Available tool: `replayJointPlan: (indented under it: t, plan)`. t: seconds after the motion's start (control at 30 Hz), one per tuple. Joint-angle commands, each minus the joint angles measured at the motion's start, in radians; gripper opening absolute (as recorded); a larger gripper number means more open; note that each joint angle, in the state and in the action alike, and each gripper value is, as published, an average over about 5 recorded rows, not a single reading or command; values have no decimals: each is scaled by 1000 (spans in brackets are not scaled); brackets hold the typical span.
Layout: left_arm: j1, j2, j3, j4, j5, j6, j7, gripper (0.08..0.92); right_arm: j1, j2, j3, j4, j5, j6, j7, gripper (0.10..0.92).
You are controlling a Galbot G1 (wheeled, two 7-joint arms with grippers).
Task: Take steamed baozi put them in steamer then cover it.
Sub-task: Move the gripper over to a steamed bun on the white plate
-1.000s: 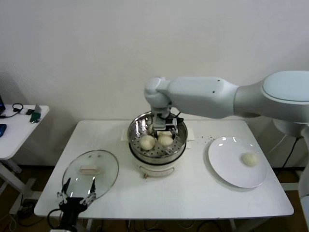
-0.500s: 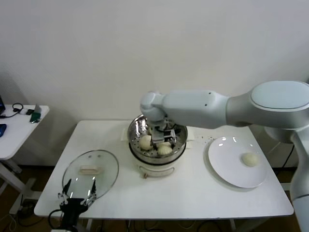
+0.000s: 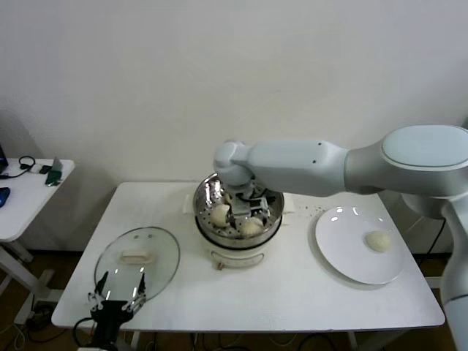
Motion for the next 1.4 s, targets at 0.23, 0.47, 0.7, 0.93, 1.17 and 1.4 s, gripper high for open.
replayJointPlan:
  t: [0.23,0.47,0.7,0.93,1.17,1.4]
  plan:
    - [-1,3,8,-4,3,0,0,823,116,-95,25,0,71,-2,18,823]
    - [-20,5,24,-6,13,0,0,823,240,-284,-93,-18,316,-206,20,823]
    - [-40,12,30,-8,19,6,1,823,281,-487,-235,-25,535,-462,56,823]
    - [-44,11,30,-12,22,12,0,823,186,-670,-246,-42,367,-543,86,823]
    - [-42,11,29,-12,34,19,0,823,-107,-786,-12,-112,221,-589,78,823]
    - [-47,1,34,-21,52,35,-2,823,-395,-788,293,-261,57,-543,93,823]
